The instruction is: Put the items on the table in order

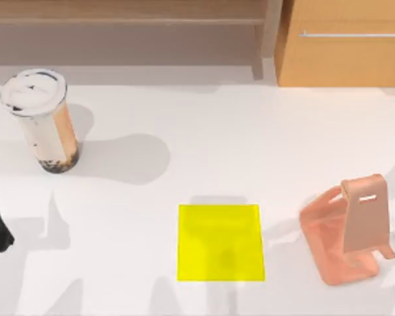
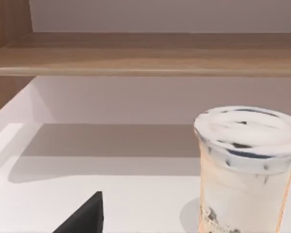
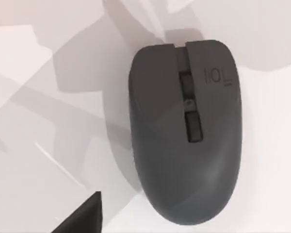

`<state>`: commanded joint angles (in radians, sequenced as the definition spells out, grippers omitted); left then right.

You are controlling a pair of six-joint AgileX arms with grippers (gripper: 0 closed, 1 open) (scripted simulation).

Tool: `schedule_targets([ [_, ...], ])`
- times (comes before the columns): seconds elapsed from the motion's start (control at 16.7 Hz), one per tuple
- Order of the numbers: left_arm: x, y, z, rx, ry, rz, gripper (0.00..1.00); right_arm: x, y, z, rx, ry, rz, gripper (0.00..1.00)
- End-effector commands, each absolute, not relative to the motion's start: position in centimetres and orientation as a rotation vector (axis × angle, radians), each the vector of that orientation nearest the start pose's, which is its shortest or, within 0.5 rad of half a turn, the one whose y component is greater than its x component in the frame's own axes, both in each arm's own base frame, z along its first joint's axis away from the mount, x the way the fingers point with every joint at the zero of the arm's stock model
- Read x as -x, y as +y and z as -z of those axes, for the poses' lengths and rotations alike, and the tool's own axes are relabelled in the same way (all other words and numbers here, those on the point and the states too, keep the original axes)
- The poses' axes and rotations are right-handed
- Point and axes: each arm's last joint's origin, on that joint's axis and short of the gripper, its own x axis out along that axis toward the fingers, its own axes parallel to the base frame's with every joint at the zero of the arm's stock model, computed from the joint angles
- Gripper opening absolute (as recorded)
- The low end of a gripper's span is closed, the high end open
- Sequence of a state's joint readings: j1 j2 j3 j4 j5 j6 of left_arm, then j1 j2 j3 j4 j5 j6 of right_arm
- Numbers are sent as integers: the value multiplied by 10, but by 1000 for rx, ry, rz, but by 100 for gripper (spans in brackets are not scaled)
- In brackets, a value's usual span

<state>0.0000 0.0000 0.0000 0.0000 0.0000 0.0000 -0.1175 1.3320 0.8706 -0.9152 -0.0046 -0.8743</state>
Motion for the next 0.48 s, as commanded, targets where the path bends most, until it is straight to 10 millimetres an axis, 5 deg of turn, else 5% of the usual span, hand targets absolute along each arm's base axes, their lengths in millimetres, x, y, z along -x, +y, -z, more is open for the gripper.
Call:
schedule_targets([
  [0.48, -106, -1, -160, 0, 0, 0, 100, -253, -33, -193, 670, 1461, -678, 100],
])
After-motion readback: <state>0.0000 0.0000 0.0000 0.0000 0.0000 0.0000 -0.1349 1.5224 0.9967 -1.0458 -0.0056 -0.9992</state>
